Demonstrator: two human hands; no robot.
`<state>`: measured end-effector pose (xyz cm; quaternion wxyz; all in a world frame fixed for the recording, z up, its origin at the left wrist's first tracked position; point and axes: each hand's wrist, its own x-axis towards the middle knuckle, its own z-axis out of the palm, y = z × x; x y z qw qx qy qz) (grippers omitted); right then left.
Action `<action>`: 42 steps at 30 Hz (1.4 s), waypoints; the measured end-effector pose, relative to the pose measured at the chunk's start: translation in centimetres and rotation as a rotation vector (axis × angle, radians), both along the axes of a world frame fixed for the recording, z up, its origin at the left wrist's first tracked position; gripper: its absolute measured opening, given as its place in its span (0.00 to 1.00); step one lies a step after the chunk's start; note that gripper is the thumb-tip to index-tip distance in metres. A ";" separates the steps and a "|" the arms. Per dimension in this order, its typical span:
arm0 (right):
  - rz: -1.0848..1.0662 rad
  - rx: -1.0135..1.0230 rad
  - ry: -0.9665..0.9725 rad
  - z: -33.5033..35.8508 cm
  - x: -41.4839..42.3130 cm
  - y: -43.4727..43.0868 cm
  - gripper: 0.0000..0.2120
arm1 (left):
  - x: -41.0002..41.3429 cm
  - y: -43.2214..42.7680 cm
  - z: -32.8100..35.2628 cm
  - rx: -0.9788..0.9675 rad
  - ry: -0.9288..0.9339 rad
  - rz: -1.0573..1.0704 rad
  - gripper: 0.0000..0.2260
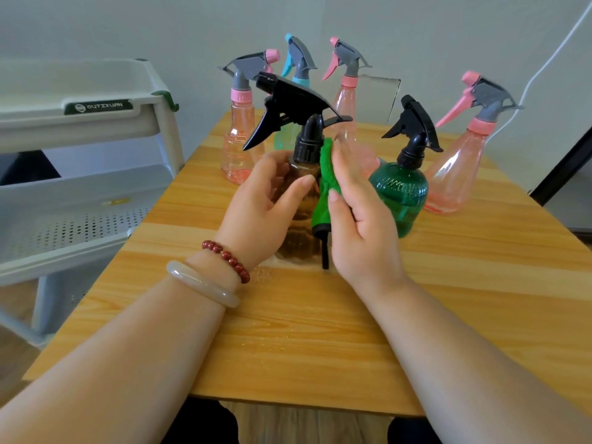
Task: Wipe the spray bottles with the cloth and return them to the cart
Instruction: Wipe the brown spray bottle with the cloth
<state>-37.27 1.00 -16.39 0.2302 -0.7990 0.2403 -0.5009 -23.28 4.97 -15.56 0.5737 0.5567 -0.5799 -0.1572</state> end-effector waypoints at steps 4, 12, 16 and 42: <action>-0.023 0.187 0.113 -0.5 -0.5 -0.5 0.24 | 0.2 0.0 0.0 -0.001 -0.040 -0.010 0.15; -0.022 0.019 -0.013 0.0 0.1 -0.3 0.24 | -0.3 -0.1 -0.3 -0.004 -0.045 -0.131 0.19; -0.019 0.206 0.089 -0.4 -1.0 -0.9 0.23 | -0.2 -0.2 -0.2 0.013 -0.081 0.022 0.21; -0.004 0.056 -0.013 -0.1 -0.9 -0.1 0.23 | -0.1 0.4 0.6 0.026 0.068 -0.031 0.08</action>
